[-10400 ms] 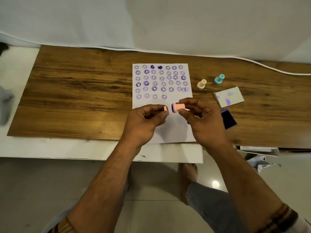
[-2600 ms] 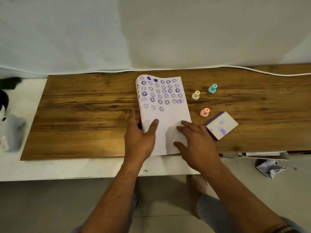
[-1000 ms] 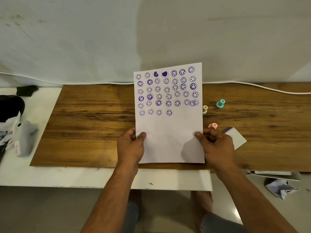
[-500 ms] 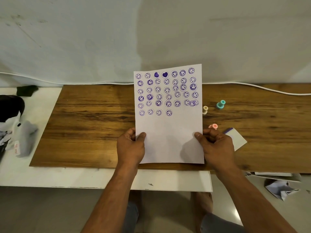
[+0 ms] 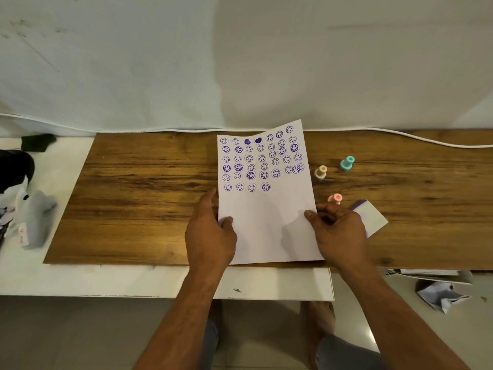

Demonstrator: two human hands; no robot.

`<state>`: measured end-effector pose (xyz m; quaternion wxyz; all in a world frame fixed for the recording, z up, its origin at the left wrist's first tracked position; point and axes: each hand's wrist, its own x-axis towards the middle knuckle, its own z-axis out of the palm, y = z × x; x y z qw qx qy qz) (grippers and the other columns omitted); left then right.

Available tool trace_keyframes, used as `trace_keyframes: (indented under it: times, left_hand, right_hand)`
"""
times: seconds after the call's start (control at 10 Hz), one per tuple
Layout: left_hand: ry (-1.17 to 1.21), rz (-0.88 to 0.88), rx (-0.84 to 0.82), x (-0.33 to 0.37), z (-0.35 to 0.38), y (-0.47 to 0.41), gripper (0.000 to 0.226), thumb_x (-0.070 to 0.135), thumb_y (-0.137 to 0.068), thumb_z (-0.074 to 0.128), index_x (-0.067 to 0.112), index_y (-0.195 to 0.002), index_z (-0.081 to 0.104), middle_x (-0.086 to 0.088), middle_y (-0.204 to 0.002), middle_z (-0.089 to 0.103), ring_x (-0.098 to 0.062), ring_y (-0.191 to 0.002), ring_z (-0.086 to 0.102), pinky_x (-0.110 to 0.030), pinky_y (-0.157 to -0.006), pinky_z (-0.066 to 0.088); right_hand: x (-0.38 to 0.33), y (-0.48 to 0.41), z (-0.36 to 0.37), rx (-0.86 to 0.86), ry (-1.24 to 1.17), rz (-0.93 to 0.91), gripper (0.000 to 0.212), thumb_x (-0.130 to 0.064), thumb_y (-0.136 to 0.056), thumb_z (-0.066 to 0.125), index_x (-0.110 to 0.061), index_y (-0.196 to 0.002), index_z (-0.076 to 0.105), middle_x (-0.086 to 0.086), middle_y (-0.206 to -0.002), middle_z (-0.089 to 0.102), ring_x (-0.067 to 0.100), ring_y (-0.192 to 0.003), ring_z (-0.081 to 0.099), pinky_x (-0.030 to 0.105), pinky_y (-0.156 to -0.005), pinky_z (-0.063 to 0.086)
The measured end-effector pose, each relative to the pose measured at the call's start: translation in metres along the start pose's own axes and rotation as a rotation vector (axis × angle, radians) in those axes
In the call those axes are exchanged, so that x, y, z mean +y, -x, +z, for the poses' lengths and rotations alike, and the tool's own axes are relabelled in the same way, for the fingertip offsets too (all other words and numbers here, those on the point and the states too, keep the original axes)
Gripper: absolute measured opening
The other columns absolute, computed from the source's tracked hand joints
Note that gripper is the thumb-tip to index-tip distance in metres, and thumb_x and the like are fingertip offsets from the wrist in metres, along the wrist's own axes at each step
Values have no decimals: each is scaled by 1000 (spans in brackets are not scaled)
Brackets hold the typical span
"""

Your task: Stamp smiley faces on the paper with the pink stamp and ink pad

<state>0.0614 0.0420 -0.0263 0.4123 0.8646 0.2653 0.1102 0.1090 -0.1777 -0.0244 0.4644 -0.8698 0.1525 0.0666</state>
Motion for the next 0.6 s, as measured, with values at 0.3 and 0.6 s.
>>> trace_keyframes:
  times: [0.3,0.6]
  left_hand:
    - [-343,65,-133,-3,2,2,43,10,-86,74,17,-128,68,-7,-128,65,-33,-114,63,-47,-99,50]
    - [-304,141,-103,4,5,4,65,36,-96,66,20,-155,41,-10,-160,43,-31,-145,45,-49,-118,40]
  right_hand:
    - [-15,18,8,109,423,-530,64,-54,-96,59,-28,-152,44,1,-155,52,26,-144,41,48,-113,36]
    - [-11,17,15,101,663,-596,82,-74,-99,27,-36,-163,-6,-1,-174,-4,29,-159,-8,60,-124,-8]
